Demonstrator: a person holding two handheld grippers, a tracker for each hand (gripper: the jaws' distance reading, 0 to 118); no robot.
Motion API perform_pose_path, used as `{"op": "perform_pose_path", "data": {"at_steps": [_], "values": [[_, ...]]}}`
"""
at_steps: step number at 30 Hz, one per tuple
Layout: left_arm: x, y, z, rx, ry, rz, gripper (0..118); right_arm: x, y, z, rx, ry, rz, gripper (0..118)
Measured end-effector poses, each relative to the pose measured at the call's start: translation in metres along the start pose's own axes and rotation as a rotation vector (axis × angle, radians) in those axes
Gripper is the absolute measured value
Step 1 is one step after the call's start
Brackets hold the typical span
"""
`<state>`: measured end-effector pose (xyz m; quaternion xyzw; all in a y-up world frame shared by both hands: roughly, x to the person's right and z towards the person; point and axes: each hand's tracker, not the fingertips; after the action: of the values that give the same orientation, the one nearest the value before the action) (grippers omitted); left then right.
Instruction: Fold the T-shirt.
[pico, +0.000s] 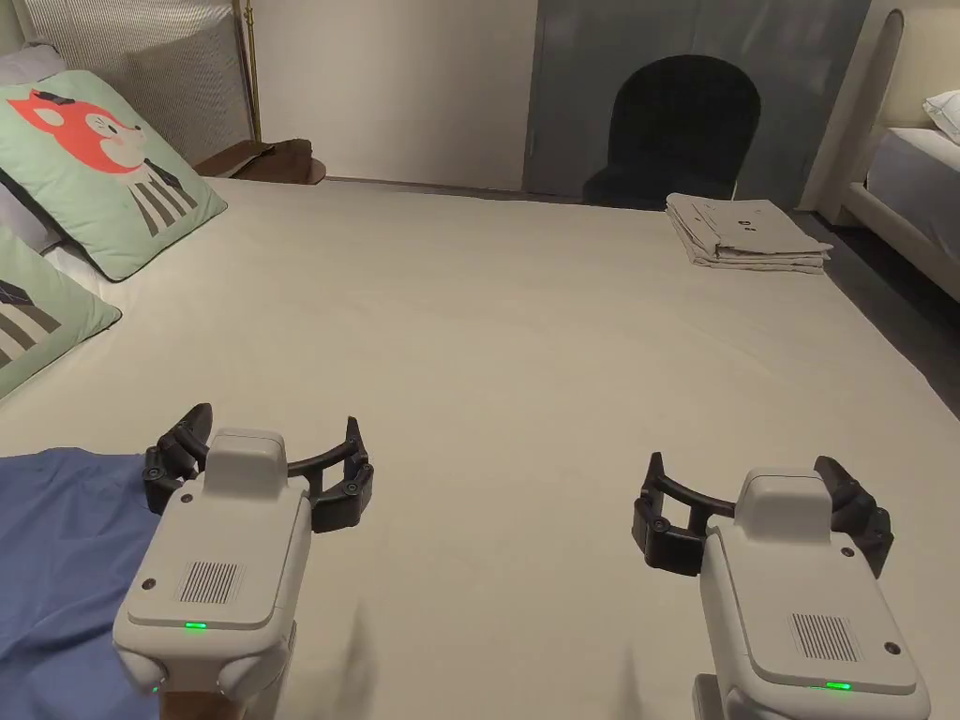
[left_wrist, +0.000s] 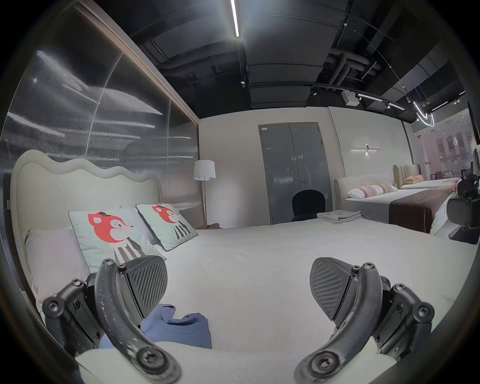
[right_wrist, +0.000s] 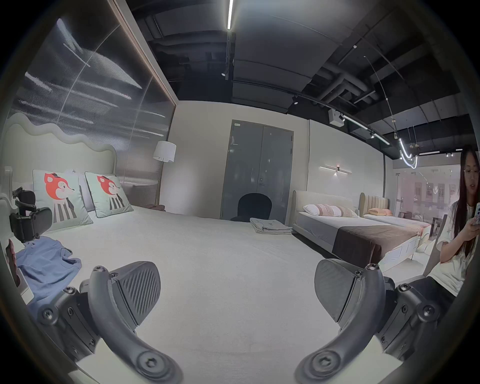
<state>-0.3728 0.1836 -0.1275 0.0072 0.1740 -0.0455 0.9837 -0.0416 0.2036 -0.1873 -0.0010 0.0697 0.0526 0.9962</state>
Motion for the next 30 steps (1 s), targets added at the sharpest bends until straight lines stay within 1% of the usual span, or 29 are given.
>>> {"op": "perform_pose_path", "data": {"at_steps": [6, 30], "values": [[-0.0017, 0.0012, -0.0001, 0.004, 0.002, 0.004, 110, 0.0007, 0.0014, 0.0004, 0.005, 0.004, -0.010, 118], [-0.0016, 0.0041, 0.0007, 0.014, -0.003, -0.005, 110, 0.0032, 0.0045, 0.0016, 0.016, 0.010, 0.011, 118]]}}
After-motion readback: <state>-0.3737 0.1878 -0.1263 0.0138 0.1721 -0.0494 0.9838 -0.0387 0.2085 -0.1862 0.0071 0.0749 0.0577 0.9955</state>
